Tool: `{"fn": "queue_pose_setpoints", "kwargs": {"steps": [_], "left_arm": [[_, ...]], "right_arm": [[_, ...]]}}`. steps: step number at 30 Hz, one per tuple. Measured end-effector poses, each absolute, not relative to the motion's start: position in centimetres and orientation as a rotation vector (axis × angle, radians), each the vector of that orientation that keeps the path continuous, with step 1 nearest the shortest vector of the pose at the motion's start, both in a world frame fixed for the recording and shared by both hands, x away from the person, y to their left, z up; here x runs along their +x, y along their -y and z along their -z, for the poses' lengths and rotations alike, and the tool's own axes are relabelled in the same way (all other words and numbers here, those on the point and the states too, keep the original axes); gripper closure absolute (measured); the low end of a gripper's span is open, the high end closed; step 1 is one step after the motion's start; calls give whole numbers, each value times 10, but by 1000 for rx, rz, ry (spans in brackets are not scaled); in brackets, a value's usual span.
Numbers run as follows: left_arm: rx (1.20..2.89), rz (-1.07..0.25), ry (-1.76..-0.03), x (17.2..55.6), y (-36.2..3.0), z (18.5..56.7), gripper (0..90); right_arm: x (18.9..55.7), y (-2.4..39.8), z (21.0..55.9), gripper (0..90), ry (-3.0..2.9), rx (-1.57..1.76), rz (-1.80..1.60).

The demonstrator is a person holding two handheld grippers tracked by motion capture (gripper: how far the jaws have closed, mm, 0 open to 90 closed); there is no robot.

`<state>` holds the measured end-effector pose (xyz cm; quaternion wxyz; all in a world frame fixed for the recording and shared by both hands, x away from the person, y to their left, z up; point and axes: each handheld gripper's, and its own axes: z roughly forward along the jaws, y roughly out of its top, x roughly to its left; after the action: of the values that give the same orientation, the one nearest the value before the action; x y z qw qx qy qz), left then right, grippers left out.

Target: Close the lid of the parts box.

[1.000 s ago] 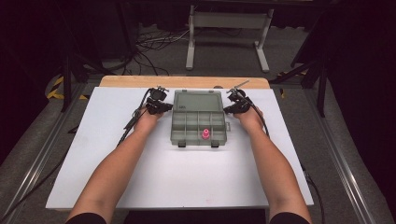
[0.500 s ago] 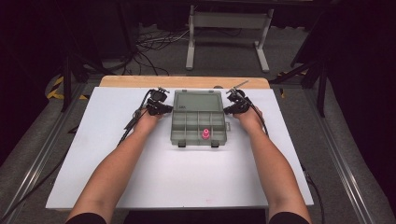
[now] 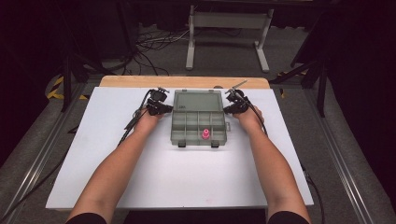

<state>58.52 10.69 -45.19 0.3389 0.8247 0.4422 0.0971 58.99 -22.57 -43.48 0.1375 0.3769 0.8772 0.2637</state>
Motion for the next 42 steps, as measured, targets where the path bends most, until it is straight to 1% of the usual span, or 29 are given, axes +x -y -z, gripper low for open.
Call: {"fn": "queue_pose_setpoints", "kwargs": {"steps": [9, 18, 23, 24, 33, 42], "left_arm": [[2135, -265, -1155, 586, -106, 453, 900], [2105, -244, -1170, 588, -107, 454, 900], [2107, -256, -1163, 588, -106, 455, 900], [2113, -277, -1152, 588, -105, 455, 900], [2100, -281, -1162, 587, -104, 455, 900], [2104, -312, -1144, 585, -103, 452, 900]], "right_arm": [[591, 225, 435, 900, -2529, 1079, -762], [593, 224, 436, 900, -2515, 1074, -773], [593, 224, 437, 900, -2506, 1074, -776], [593, 223, 437, 900, -2502, 1065, -776], [594, 222, 437, 900, -2489, 1063, -784], [592, 224, 435, 900, -2464, 1072, -816]]}}
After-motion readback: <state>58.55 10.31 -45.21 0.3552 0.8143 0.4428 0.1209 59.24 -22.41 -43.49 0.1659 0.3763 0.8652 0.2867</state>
